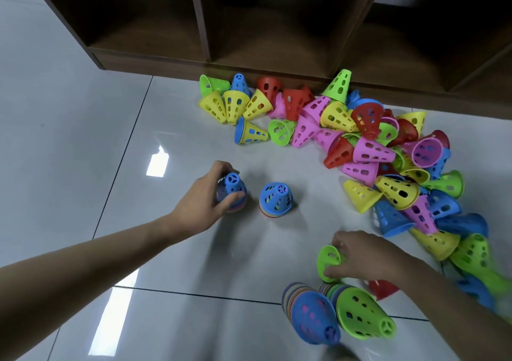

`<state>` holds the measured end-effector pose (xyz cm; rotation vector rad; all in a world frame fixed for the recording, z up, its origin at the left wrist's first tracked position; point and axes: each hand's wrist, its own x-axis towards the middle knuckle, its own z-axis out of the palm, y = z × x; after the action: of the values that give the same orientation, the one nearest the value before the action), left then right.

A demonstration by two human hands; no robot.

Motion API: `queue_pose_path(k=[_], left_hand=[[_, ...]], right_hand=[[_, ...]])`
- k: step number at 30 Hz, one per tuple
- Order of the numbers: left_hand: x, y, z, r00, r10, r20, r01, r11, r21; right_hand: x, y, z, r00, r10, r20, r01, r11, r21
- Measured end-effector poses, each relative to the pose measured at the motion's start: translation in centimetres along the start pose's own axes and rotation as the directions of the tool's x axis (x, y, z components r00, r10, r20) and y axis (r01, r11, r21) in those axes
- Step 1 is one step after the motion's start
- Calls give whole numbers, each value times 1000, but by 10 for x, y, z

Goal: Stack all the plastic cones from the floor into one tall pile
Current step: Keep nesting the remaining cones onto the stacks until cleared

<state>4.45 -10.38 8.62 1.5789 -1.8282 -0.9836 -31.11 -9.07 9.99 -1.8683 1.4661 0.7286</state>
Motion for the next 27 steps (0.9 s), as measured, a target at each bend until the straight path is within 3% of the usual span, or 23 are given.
queue_pose_path(k=[3,5,10,15,17,20,21,23,27], left_hand=[[-4,-9,1,999,-32,-12,32,999,26],[-4,-11,1,999,-29,-37,30,999,29],[-1,-7,5,998,-34,-55,33,999,-18],[-1,-8,6,997,-62,-56,59,997,-49],[-2,-9,7,996,-63,-57,60,997,-47],[-2,-10,9,996,-58,-64,55,998,-38],[-2,-10,9,996,-58,-67,55,998,-35],[-1,-10,10,996,-57,-69,55,998,-30],[-1,-12,11,995,-57,-76,56,998,-16]], right_hand=[[-5,-3,3,1000,-4,-20,1,989,-148],[-5,-4,5,1000,-13,-26,9,992,-126],[-3,-2,5,998,-20,-59,27,993,116],[1,-11,-8,972,88,-220,26,885,466],[1,-14,-17,980,109,-165,35,727,686],[-2,-21,-28,999,45,-20,5,315,949],[-2,-24,-31,998,37,-41,29,284,959],[-1,-33,-36,987,82,-138,105,324,940],[3,-47,-50,933,141,-331,214,523,825]])
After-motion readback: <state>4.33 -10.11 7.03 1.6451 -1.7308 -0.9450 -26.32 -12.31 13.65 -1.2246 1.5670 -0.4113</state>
